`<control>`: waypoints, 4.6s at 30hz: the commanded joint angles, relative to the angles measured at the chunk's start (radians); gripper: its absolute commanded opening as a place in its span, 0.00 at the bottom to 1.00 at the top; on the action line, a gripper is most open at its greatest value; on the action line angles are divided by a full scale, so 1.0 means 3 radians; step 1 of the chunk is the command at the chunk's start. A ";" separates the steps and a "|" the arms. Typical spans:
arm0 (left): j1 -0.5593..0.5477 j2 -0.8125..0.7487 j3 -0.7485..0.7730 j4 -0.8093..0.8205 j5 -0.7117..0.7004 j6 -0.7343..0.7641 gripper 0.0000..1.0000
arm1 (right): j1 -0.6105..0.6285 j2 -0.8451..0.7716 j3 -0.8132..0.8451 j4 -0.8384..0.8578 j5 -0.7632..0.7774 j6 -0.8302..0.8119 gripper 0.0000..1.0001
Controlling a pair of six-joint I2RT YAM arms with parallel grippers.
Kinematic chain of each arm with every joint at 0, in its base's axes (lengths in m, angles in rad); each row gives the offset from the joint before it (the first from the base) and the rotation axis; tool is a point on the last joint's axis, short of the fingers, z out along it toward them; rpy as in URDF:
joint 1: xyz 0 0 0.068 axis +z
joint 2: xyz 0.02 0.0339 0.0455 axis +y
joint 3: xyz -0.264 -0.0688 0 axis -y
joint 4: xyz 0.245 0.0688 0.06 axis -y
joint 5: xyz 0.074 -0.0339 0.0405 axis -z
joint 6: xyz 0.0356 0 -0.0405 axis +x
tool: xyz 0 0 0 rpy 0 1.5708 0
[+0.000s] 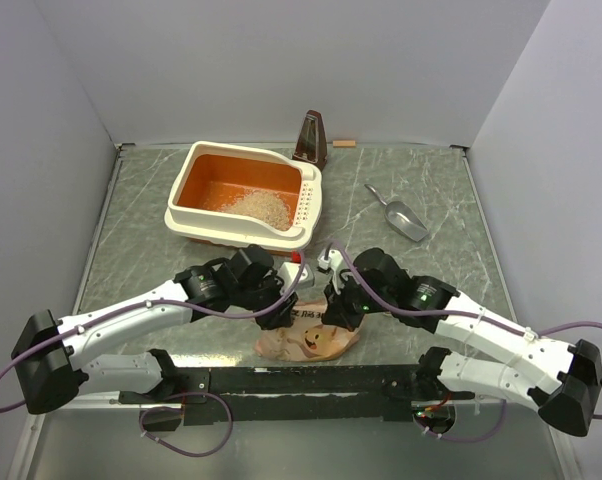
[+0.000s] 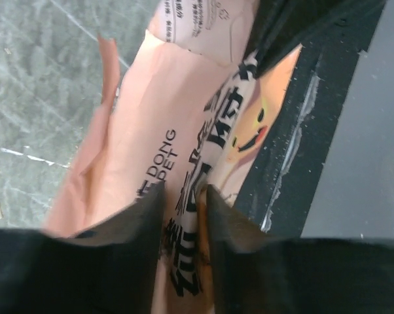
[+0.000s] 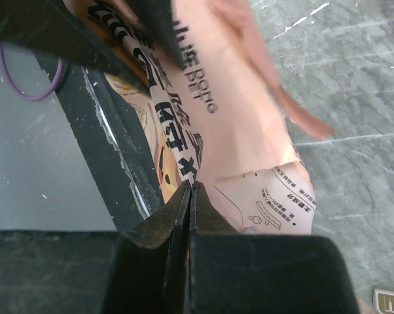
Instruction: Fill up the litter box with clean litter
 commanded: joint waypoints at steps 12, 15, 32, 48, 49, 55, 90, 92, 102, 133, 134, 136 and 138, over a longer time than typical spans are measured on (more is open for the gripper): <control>0.0009 -0.0220 0.0077 -0.0261 -0.0395 0.0244 0.01 | -0.0130 -0.0237 -0.0014 0.0088 0.0268 -0.0137 0.48; 0.0009 -0.0368 0.0072 -0.0271 -0.0462 0.0285 0.01 | -0.0135 -0.0227 0.0078 0.0165 0.0375 -0.0214 0.52; 0.0009 -0.1442 -0.0271 -0.0026 -0.0631 0.0326 0.01 | -0.0156 0.0187 0.0687 -0.0183 -0.0212 -0.1998 0.63; -0.0052 -0.1642 -0.0409 0.0112 -0.0687 0.0188 0.01 | -0.0166 0.0278 0.0313 0.0441 -0.0519 -0.2744 0.66; -0.0057 -0.1652 -0.0414 0.0112 -0.0687 0.0188 0.01 | -0.0176 0.0320 0.0323 0.0456 -0.0565 -0.2760 0.66; -0.0058 -0.1688 -0.0434 0.0102 -0.0764 0.0173 0.01 | -0.0187 0.0591 0.0400 0.0278 -0.0704 -0.2817 0.66; 0.0530 -0.0948 0.0041 0.0153 -0.1393 0.0806 0.01 | -0.0682 0.0382 0.0789 -0.0096 -0.0162 -0.2566 0.00; 0.0678 -0.0835 0.0036 0.0184 -0.1266 0.0827 0.01 | -0.0688 0.0305 0.0687 -0.0004 -0.0151 -0.2408 0.00; 0.0776 -0.0573 -0.0112 0.0241 -0.0851 0.0603 0.01 | -0.0683 0.0162 0.0078 0.0283 0.0017 -0.1804 0.00; 0.0720 -0.1079 -0.0342 0.0164 -0.0523 0.0393 0.01 | -0.1163 -0.0288 0.0349 0.0314 0.1662 0.0169 0.75; 0.0720 -0.1095 -0.0342 0.0164 -0.0524 0.0398 0.01 | -0.1183 -0.0293 0.0395 0.0172 0.1775 0.0256 0.76; 0.0720 -0.1110 -0.0337 0.0169 -0.0534 0.0388 0.01 | -0.1214 -0.0263 0.0416 0.0038 0.1812 0.0532 0.75; 0.0720 -0.1125 -0.0342 0.0174 -0.0544 0.0372 0.01 | -0.1275 -0.0212 0.0411 -0.0151 0.1787 0.0863 0.74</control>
